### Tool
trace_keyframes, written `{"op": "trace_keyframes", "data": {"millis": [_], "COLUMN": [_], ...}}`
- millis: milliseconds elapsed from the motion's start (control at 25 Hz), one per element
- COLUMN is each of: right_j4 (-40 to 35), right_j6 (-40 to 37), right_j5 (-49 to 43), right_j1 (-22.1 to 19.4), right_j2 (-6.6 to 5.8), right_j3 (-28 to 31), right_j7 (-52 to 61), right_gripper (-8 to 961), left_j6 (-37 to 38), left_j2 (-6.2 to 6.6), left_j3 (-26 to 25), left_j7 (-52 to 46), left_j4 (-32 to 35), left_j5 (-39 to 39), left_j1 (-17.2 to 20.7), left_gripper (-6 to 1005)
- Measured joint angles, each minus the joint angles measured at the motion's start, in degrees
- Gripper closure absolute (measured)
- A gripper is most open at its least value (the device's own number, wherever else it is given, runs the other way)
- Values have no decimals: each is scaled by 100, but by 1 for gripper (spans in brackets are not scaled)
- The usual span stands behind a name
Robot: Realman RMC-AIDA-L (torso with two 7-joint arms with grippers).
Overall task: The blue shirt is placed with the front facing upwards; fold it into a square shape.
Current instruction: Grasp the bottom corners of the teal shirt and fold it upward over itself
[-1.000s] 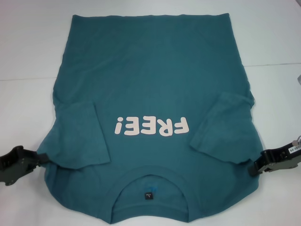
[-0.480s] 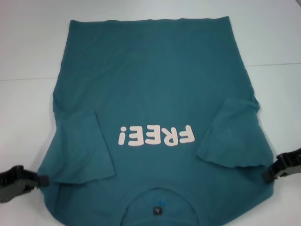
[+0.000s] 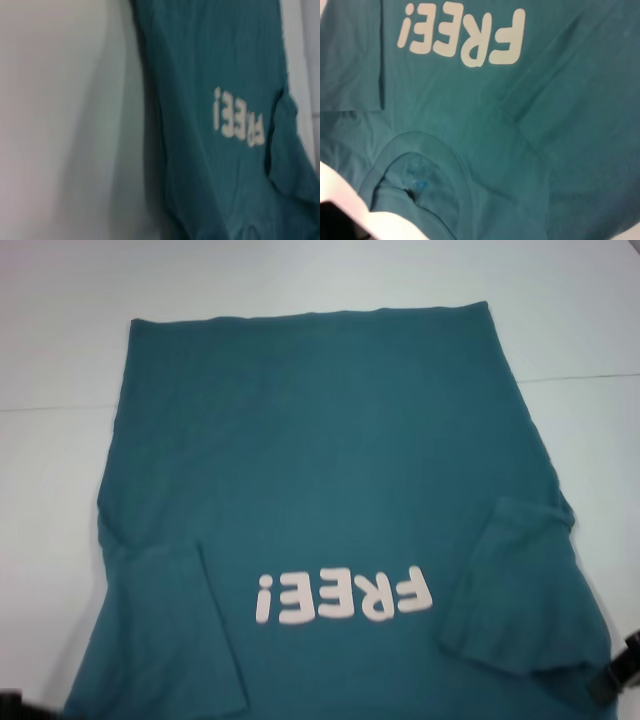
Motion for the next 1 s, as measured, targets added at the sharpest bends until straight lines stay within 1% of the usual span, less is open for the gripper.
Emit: {"op": "trace_keyframes", "data": {"millis": [80,160,280,400,520,560,600,640,680,840,920,1000], "right_j4": [-1,0,0,1,15,22,33,44,57,82,86,94], "right_j6": [-106,-148,-166,-142,-36,50,148,264,395,775,901,1049], "right_j5": [1,6,86,392,851,948,1043,1100,1141,1339,1501,1677], "right_j1": [-80,-168,-262,-232,-105,-61,-18,19,52,98,87,68], "right_j2": [13,28,40,-1,-61,-70,-81,-81,-73,-29,-29,-47], "right_j3": [15,23,158,452,723,775,828,864,898,1032,1112,1248], "right_j7": [-56,-101,-212,-385,-472,-467,-451,-422,-391,-270,-241,-191], "right_gripper": [908,907,906,905,904,904,903,903,903,901,900,900], "left_j6": [141,173,287,351,330,330,286,179,80,-247,-564,-756], "left_j2": [-27,-38,-47,20,104,104,152,224,254,306,355,393], "left_j3": [16,-1,-195,-418,-486,-486,-518,-586,-641,-695,-695,-695], "left_j7": [38,66,198,287,287,287,259,179,122,23,-63,-132], "left_j4": [55,57,59,10,-145,-145,-274,-531,-692,-1015,-1168,-1212], "left_j5": [213,252,227,67,-106,-106,-193,-290,-319,-334,-335,-336], "left_j1": [79,115,154,49,-161,-161,-293,-511,-675,-1042,-1241,-1356], "left_gripper": [999,999,999,998,998,998,998,999,999,999,999,999]}}
